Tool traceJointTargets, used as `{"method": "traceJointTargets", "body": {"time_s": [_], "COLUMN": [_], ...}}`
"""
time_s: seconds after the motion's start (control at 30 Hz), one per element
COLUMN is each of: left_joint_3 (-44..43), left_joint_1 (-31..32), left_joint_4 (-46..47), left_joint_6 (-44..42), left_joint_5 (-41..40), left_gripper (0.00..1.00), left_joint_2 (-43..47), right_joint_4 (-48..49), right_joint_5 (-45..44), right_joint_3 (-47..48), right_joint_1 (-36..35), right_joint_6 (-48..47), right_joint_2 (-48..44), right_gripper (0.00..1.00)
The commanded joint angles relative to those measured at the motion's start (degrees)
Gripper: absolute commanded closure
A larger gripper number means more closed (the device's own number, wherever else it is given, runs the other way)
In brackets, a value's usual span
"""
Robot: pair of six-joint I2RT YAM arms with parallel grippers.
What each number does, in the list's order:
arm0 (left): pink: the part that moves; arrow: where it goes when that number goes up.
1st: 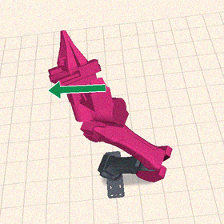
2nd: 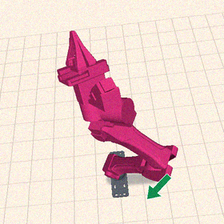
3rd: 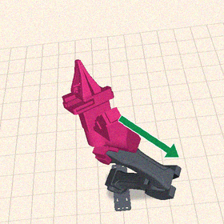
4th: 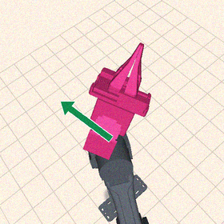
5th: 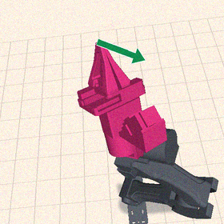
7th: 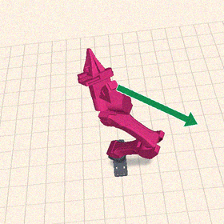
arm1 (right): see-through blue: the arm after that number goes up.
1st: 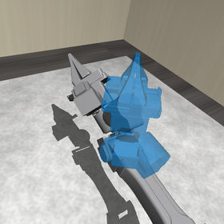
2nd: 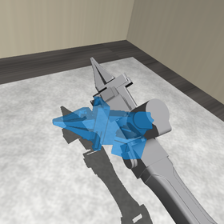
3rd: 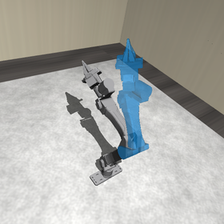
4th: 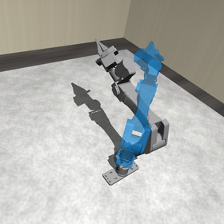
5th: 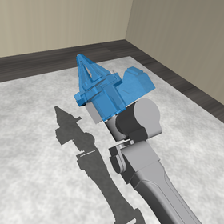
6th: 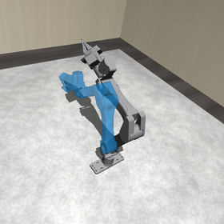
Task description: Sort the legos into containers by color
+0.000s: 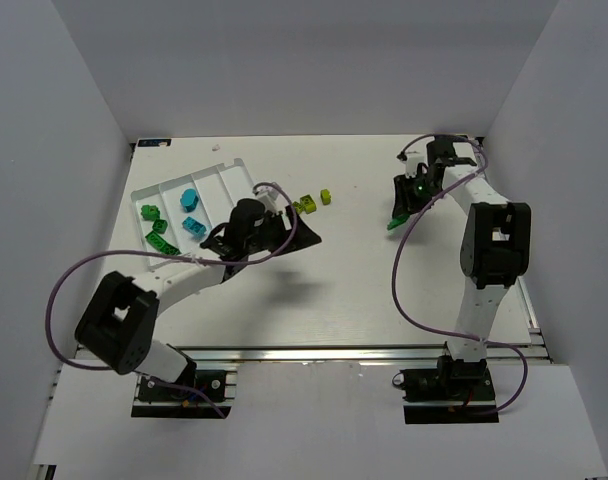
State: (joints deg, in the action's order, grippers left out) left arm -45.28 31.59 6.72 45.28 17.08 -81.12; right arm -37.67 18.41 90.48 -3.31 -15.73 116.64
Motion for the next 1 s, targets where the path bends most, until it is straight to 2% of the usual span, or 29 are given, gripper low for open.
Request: {"method": "traceJointTargets", "body": {"time_s": [0.0, 0.13, 0.27, 0.5, 0.97], "left_joint_3": [-5.51, -12.88, -18.95, -24.85, -24.69], "left_joint_1": [2.94, 4.96, 5.58, 6.73, 7.69], "left_joint_4": [6.45, 8.31, 8.75, 9.63, 6.90], "left_joint_6": [-0.10, -1.50, -2.12, -0.80, -1.68], "left_joint_5": [2.51, 3.83, 6.03, 7.88, 7.88], "left_gripper": [0.19, 0.19, 0.19, 0.19, 0.20], "left_joint_2": [-5.33, -11.85, -17.22, -22.23, -22.68], "right_joint_4": [-1.53, -1.88, -0.92, 4.18, 9.02], "right_joint_5": [10.57, 20.84, 24.56, 21.14, 17.62], "right_joint_3": [3.65, 3.74, 2.25, -2.58, -7.15], "right_joint_1": [-0.55, -1.43, -2.93, -8.54, -11.80], "right_joint_6": [5.43, 10.44, 13.44, 12.74, 13.09], "right_joint_2": [-5.01, -6.42, -7.91, -14.59, -18.90], "right_gripper": [1.00, 1.00, 1.00, 1.00, 1.00]}}
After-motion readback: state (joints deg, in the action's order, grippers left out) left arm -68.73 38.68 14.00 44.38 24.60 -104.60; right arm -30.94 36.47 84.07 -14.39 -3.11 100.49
